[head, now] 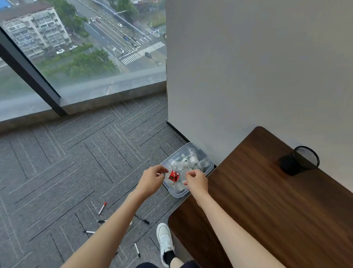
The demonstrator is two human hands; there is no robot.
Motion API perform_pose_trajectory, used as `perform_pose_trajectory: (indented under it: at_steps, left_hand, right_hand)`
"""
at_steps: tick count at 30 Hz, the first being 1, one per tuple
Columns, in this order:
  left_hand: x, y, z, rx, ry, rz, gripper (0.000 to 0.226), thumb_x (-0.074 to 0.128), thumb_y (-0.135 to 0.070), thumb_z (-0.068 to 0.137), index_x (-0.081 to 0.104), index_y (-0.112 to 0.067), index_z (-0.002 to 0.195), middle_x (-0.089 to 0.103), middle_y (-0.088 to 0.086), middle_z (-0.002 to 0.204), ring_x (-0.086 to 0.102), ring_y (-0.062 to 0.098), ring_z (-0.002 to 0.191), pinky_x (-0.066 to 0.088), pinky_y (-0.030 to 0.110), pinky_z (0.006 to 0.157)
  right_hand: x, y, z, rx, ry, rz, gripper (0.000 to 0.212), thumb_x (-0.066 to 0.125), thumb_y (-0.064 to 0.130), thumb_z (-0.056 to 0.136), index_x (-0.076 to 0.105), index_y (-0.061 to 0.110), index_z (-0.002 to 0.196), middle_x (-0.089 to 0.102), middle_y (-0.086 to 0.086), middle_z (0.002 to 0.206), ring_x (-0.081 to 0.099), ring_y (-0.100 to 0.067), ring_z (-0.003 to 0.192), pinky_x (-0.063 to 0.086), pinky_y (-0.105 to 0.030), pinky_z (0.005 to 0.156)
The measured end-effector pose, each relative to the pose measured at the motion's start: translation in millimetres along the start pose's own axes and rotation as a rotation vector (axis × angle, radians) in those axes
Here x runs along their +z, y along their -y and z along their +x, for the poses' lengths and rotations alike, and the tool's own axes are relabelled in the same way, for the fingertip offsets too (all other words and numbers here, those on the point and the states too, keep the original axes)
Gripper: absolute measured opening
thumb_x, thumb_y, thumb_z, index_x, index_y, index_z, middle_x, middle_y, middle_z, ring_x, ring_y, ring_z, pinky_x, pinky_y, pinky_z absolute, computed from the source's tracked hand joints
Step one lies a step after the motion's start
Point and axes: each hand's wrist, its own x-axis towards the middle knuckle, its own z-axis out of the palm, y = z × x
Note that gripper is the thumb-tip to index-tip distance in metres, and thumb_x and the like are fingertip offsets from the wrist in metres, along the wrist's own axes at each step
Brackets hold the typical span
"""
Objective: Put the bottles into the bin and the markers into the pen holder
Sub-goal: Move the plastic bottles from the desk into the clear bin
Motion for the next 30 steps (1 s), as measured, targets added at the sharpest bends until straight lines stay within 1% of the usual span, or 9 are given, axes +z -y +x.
perform_pose_trajectory:
  at_steps: [4,8,10,13,15,18,21,25,30]
  left_hand:
    - [10,-1,-44,0.020,-0.046,-0.019,0.027,0.048,-0.006,0.094,0.068,-0.011,0.111,0.067,0.003,0.114,0.061,0.017,0.108,0.049,0.033,0.096]
    - [39,-1,-78,0.041,-0.063,-0.025,0.024,0.050,-0.007,0.091,0.069,-0.015,0.104,0.069,0.005,0.108,0.065,0.021,0.101,0.053,0.040,0.092]
    - [60,-5,-91,0.045,-0.070,-0.037,0.024,0.050,-0.007,0.090,0.068,-0.020,0.099,0.069,0.002,0.104,0.067,0.021,0.094,0.055,0.041,0.085]
    - [96,-22,-114,0.056,-0.057,-0.048,0.025,0.048,-0.004,0.090,0.067,-0.018,0.098,0.067,-0.002,0.095,0.065,0.014,0.075,0.051,0.031,0.064]
    - [122,-32,-128,0.070,-0.016,-0.013,0.027,0.047,-0.003,0.088,0.067,-0.020,0.096,0.068,-0.003,0.091,0.061,0.012,0.068,0.048,0.031,0.063]
    - [160,-49,-144,0.098,0.077,0.018,0.027,0.047,-0.006,0.088,0.066,-0.025,0.091,0.071,-0.003,0.090,0.069,0.018,0.076,0.055,0.037,0.071]
    - [202,-70,-160,0.140,0.150,0.048,0.025,0.049,-0.006,0.089,0.066,-0.025,0.091,0.071,-0.002,0.095,0.070,0.015,0.085,0.055,0.032,0.078]
    - [269,-99,-182,0.166,0.220,0.103,0.027,0.049,-0.010,0.087,0.064,-0.032,0.087,0.070,-0.007,0.092,0.069,0.016,0.088,0.055,0.036,0.078]
    - [379,-136,-230,0.165,0.285,0.126,0.029,0.048,-0.005,0.087,0.065,-0.028,0.086,0.070,-0.006,0.087,0.071,0.022,0.084,0.054,0.032,0.071]
  right_hand:
    - [-5,-19,-34,-0.088,0.014,-0.021,0.016,0.050,0.016,0.091,0.064,0.011,0.092,0.069,-0.008,0.094,0.067,-0.027,0.091,0.055,-0.048,0.085]
    - [-28,-51,-70,-0.154,-0.004,-0.026,0.011,0.052,0.013,0.091,0.062,0.019,0.090,0.068,-0.002,0.101,0.068,-0.024,0.095,0.054,-0.043,0.088]
    - [-44,-74,-81,-0.160,-0.032,-0.013,0.012,0.054,0.014,0.091,0.062,0.023,0.089,0.068,0.001,0.100,0.068,-0.023,0.095,0.054,-0.042,0.089]
    - [-76,-113,-98,-0.134,-0.089,0.016,0.013,0.054,0.014,0.090,0.061,0.025,0.089,0.069,0.001,0.101,0.069,-0.023,0.094,0.055,-0.041,0.088]
    - [-101,-139,-110,-0.102,-0.143,0.039,0.014,0.054,0.015,0.090,0.061,0.026,0.088,0.069,0.001,0.102,0.069,-0.022,0.093,0.055,-0.038,0.087]
    - [-142,-177,-123,-0.039,-0.218,0.071,0.018,0.054,0.015,0.088,0.059,0.032,0.081,0.069,0.001,0.100,0.069,-0.022,0.092,0.055,-0.037,0.087]
    - [-184,-217,-134,0.009,-0.264,0.103,0.021,0.054,0.015,0.087,0.056,0.033,0.076,0.069,0.002,0.099,0.069,-0.022,0.091,0.055,-0.039,0.086]
    - [-243,-271,-154,0.037,-0.319,0.125,0.019,0.053,0.015,0.086,0.057,0.032,0.079,0.068,0.004,0.096,0.069,-0.019,0.085,0.056,-0.036,0.081]
    - [-324,-361,-187,0.068,-0.325,0.100,0.014,0.051,0.017,0.090,0.059,0.028,0.089,0.066,0.005,0.095,0.068,-0.016,0.086,0.055,-0.035,0.080]
